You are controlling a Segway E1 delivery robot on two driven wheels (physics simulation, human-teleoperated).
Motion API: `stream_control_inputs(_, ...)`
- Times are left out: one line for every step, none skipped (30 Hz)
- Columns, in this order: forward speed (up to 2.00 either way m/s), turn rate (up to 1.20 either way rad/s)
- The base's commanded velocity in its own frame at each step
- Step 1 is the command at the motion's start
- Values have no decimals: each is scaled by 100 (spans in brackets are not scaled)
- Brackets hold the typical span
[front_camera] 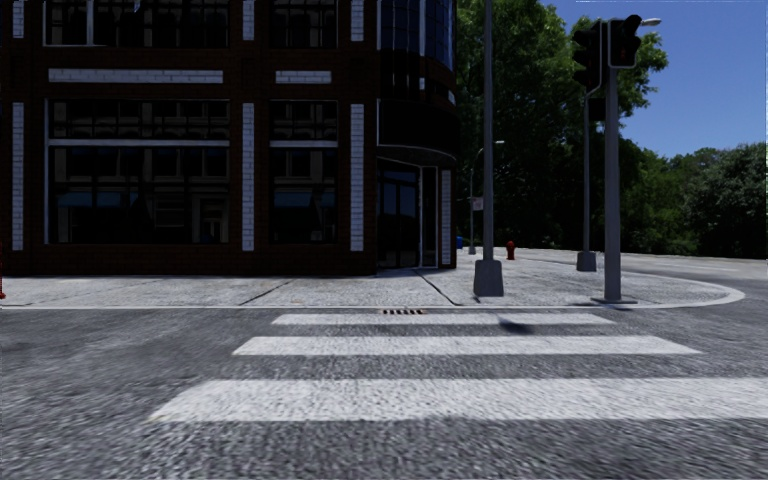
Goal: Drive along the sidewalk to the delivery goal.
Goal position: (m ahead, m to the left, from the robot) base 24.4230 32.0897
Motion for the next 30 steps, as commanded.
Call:
stream_control_inputs(200, 0)
stream_control_inputs(200, 0)
stream_control_inputs(200, 0)
stream_control_inputs(200, 0)
stream_control_inputs(200, 0)
stream_control_inputs(200, 0)
stream_control_inputs(200, 0)
stream_control_inputs(200, 0)
stream_control_inputs(200, 0)
stream_control_inputs(200, 0)
stream_control_inputs(200, 0)
stream_control_inputs(200, 0)
stream_control_inputs(200, 0)
stream_control_inputs(200, 0)
stream_control_inputs(200, 0)
stream_control_inputs(200, 0)
stream_control_inputs(200, 0)
stream_control_inputs(200, 0)
stream_control_inputs(200, 0)
stream_control_inputs(200, 0)
stream_control_inputs(200, 0)
stream_control_inputs(200, 0)
stream_control_inputs(200, 0)
stream_control_inputs(200, 0)
stream_control_inputs(200, 0)
stream_control_inputs(200, 0)
stream_control_inputs(200, 0)
stream_control_inputs(200, 0)
stream_control_inputs(200, 0)
stream_control_inputs(200, 0)
